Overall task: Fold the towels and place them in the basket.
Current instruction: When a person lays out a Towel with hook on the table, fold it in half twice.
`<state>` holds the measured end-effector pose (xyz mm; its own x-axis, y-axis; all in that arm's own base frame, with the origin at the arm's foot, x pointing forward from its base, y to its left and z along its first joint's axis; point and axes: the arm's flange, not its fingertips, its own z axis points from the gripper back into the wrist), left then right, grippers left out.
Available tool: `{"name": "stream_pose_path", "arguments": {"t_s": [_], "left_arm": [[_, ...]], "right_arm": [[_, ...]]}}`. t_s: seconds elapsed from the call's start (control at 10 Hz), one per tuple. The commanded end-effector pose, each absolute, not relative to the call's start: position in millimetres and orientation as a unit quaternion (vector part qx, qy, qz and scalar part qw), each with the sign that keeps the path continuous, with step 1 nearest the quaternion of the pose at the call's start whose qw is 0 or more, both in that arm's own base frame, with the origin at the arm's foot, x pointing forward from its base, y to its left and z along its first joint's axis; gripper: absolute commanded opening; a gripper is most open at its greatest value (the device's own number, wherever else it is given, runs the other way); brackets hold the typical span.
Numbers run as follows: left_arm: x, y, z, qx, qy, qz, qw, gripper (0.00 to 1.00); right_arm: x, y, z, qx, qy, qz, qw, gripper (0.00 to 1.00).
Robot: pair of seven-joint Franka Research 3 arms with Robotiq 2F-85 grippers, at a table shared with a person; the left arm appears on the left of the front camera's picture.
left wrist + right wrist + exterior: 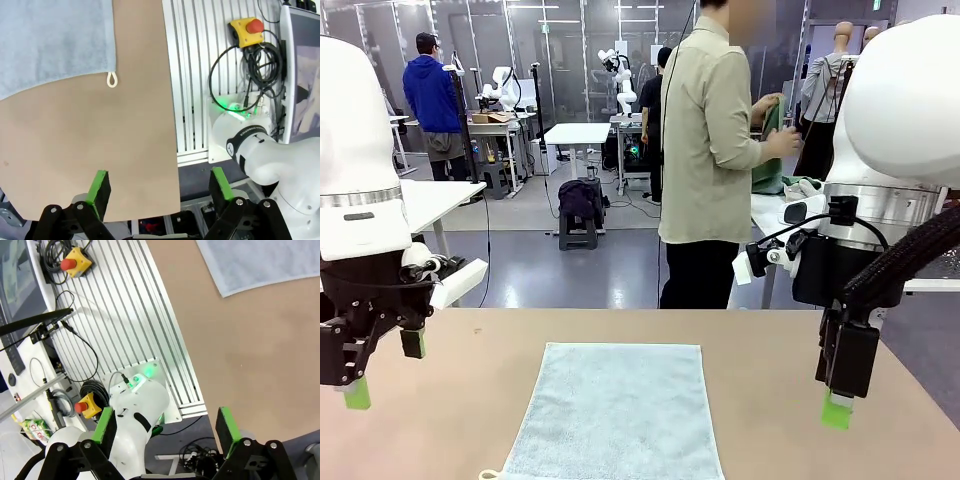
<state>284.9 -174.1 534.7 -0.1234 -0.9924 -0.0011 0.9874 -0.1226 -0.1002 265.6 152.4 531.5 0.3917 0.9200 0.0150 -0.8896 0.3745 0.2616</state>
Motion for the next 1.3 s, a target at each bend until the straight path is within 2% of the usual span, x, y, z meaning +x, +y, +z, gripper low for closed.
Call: {"name": "stream_pose_path", "arguments": {"t_s": [0.0,0.1,0.2,0.6,1.0,1.2], "left_arm": [[294,-197,523,0.003,0.021,-0.773,0.634,1.00],[299,-201,518,0.013,-0.004,-0.775,0.632,1.00],[297,-207,513,0.024,-0.003,-0.774,0.633,1.00],[294,-211,461,0.033,-0.048,-0.775,0.629,1.00],[293,-216,407,0.052,-0.092,-0.774,0.625,1.00],[299,-223,389,0.027,-0.096,-0.754,0.650,1.00]], "right_arm": [[283,162,530,0.090,0.072,0.576,0.809,1.00],[293,172,526,0.073,0.059,0.599,0.796,1.00],[298,178,520,0.059,0.054,0.611,0.788,1.00],[297,209,474,0.037,0.012,0.668,0.744,1.00],[286,242,423,0.043,0.022,0.671,0.740,1.00],[290,251,406,0.033,0.022,0.665,0.745,1.00]]}}
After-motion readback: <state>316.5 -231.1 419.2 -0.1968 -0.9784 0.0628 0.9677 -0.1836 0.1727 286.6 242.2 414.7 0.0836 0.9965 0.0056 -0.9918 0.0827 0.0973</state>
